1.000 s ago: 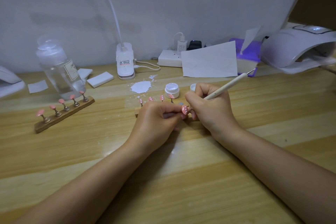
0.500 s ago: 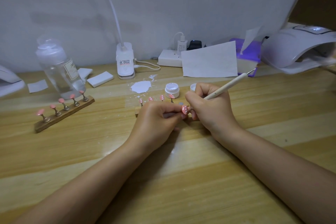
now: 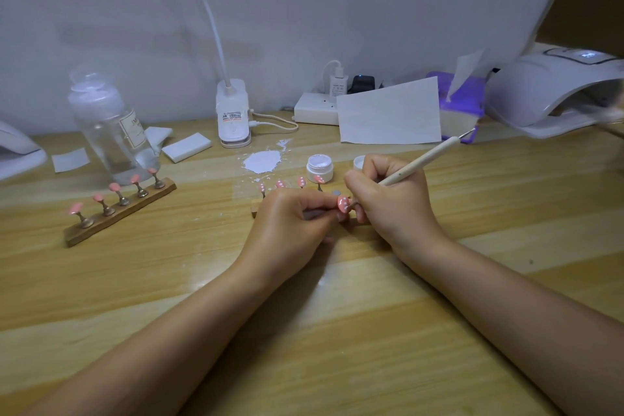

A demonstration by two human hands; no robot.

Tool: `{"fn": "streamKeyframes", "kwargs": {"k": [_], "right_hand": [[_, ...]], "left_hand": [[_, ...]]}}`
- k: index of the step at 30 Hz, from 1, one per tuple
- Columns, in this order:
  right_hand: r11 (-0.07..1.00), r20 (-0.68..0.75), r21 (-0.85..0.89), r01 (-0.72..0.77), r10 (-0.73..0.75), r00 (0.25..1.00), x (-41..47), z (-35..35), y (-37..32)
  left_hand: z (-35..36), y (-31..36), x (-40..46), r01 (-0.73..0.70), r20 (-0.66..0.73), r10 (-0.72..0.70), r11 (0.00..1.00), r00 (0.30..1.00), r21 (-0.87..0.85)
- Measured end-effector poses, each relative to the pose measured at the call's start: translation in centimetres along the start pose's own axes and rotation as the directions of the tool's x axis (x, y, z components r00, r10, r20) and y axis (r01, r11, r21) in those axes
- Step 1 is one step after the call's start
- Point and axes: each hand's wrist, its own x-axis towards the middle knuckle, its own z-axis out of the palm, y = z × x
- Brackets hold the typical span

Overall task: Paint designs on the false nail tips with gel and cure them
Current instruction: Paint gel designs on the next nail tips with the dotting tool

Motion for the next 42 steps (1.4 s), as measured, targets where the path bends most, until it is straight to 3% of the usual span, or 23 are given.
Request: {"fn": "streamKeyframes", "kwargs": {"k": [26,32,42], "right_hand": [[1.0,-0.009,-0.008,-0.007,0.007,1.0,0.04,0.04,0.02],[0.999,-0.07,0.029,-0.029,0.031,0.997,0.39,-0.09,0.37],[0.999,-0.032,0.047,-0.019,0.02,0.999,0.25,-0.05,0.27]], "left_hand": [[-0.06,-0.14,0.05,-0.022,0.017,0.022,1.0,1.0,0.002],[-0.04,-0.24,0.04,-0.028,0.014,0.028,1.0,1.0,-0.009],[-0.05,-0.3,0.03,-0.04,0.011,0.04,0.999,0.999,-0.006]]}}
